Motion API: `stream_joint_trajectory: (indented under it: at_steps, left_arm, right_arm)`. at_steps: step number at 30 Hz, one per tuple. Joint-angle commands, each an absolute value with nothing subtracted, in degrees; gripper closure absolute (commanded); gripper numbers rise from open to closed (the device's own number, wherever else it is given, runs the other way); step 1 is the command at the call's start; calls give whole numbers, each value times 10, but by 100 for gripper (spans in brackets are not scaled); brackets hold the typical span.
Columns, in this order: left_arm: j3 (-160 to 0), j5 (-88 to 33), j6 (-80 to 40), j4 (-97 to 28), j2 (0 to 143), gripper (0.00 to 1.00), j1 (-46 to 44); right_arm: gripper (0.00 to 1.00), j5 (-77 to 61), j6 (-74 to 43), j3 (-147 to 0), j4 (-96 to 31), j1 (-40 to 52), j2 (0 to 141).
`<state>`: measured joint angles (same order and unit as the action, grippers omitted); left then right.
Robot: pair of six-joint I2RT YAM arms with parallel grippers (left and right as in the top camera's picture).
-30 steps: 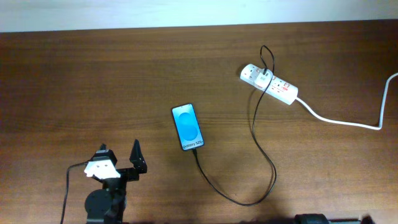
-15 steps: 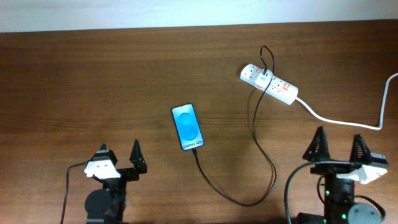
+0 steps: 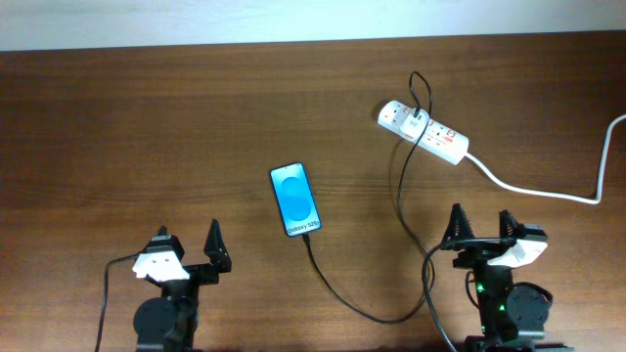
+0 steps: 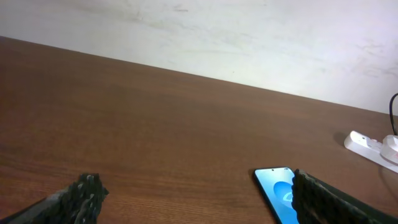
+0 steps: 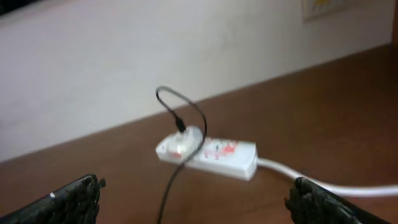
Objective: Plug charger to phone and switch on socket
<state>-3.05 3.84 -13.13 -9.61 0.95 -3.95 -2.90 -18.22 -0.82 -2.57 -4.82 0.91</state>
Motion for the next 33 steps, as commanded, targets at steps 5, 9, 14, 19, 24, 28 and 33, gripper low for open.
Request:
stream_joint_trajectory:
  at_steps: [5,9,14,19,24,28,33]
  left_arm:
    - [-28,39,-135,-95,7,1,-36]
    - [-28,39,-135,-95,7,1,-36]
    - [-28,39,-135,-95,7,1,-36]
    - [-16,39,-135,-64,5,1,-36]
    - [-5,39,-135,-41,3,1,-37]
    - [-5,39,-135,-43,3,1,-35]
    - [-5,39,-135,-43,3,1,-35]
  right_arm:
    - [2,-24,-187,-3,-43,-45,2]
    - [2,-24,-187,-3,-43,-45,3]
    - [2,-24,-187,-3,-43,-50,3]
    - [2,-24,-187,-3,-43,-50,2]
    - [2,-24,-187,-3,-43,-50,2]
    - [2,-24,-187,-3,-43,-49,2]
    - [2,-24,-187,-3,-43,-49,3]
